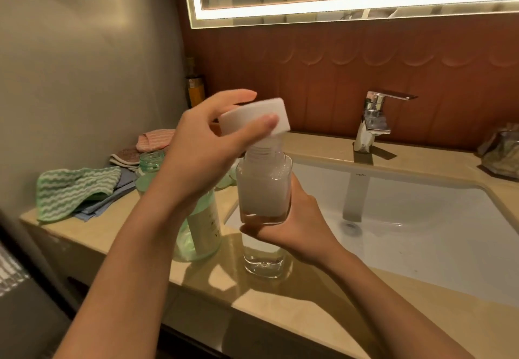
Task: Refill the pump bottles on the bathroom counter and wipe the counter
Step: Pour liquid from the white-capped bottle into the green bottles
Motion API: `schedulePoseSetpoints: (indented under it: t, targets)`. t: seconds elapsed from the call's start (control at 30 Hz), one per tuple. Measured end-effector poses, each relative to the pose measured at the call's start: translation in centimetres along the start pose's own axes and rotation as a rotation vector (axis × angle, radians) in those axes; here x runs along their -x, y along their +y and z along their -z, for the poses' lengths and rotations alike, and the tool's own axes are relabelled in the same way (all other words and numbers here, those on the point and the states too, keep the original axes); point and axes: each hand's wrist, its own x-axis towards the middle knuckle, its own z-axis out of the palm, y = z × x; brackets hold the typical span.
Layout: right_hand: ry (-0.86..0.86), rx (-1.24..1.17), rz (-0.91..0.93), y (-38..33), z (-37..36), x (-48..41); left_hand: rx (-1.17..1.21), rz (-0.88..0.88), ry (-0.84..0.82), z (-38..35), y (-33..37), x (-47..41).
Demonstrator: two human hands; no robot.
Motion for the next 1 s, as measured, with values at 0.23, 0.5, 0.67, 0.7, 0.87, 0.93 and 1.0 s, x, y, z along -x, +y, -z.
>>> schedulePoseSetpoints:
  t: [0.23,0.5,0.67,0.7,0.87,0.93,1.0]
  targets:
    - [0.019,-0.001,0.023,0.2,-0.1,0.1,0.507,0.237,0.079,0.8,-0.6,1.1]
    - [0.012,-0.020,0.026,0.1,-0.1,0.0,0.668,0.228,0.109,2.7,-2.2,3.2]
    - [0.018,-0.030,0.030,0.0,-0.2,0.1,0.632,0.158,0.157,4.2,-3.1,5.1]
    - [0.014,-0.038,0.030,-0.1,-0.3,0.1,0.612,0.139,0.180,4.7,-3.4,5.7]
    - [-0.004,-0.071,0.035,-0.5,-0.3,-0.1,0.459,0.102,0.385,6.7,-5.5,7.7]
    - [-0.017,-0.090,0.028,-0.7,-0.4,-0.3,0.393,0.107,0.479,7.5,-6.7,8.3]
    - [-0.024,-0.099,0.031,-0.8,-0.5,-0.5,0.367,0.127,0.554,7.9,-8.5,8.7]
